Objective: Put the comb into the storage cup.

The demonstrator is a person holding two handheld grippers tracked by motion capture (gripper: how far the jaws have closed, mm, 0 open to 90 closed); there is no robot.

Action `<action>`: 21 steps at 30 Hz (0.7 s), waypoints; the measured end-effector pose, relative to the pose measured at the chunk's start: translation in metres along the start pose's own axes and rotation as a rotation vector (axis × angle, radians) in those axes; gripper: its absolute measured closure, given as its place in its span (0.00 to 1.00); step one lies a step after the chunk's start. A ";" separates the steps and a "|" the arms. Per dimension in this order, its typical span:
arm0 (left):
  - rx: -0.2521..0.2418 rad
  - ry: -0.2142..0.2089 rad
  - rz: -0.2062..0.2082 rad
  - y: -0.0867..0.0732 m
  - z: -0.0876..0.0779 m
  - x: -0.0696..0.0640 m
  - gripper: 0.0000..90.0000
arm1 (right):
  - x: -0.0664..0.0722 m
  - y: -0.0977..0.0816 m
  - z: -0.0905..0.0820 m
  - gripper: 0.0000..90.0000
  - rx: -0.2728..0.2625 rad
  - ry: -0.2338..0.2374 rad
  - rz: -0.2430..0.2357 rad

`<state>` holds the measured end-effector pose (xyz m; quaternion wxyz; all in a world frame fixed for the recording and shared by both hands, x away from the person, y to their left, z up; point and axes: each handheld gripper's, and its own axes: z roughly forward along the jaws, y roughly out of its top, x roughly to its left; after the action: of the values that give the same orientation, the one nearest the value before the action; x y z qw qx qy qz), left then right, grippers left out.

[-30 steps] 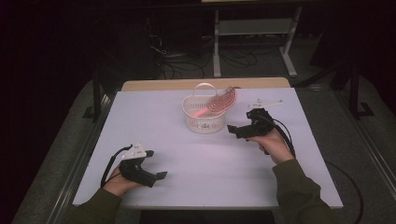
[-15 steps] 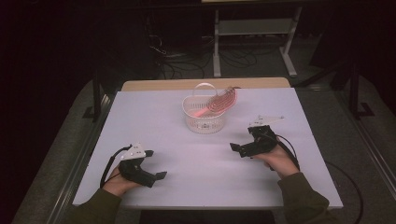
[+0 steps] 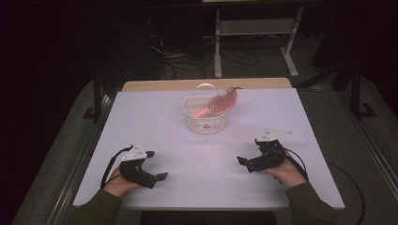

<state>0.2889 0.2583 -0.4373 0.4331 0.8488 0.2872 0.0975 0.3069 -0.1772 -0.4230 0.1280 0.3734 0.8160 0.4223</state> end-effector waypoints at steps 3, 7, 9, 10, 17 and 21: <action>0.001 0.000 0.000 0.000 0.000 0.000 0.00 | 0.001 -0.006 -0.004 0.00 -0.005 0.008 -0.005; 0.001 0.001 0.001 0.001 0.000 0.000 0.00 | 0.002 -0.012 -0.009 0.00 -0.016 0.009 0.002; 0.001 0.001 0.003 0.001 0.000 -0.001 0.00 | 0.002 -0.015 -0.011 0.00 -0.019 0.009 0.005; 0.000 0.001 0.005 0.001 0.000 -0.001 0.00 | 0.002 -0.016 -0.012 0.00 -0.020 0.007 0.009; 0.004 0.002 0.008 0.001 0.001 -0.001 0.00 | 0.005 -0.027 -0.015 0.00 -0.026 0.012 0.016; 0.003 0.002 0.008 0.001 0.001 -0.001 0.00 | 0.005 -0.031 -0.016 0.00 -0.024 0.015 0.020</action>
<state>0.2892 0.2571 -0.4368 0.4312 0.8505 0.2843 0.0994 0.2799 -0.1946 -0.4371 0.1222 0.3768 0.8081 0.4360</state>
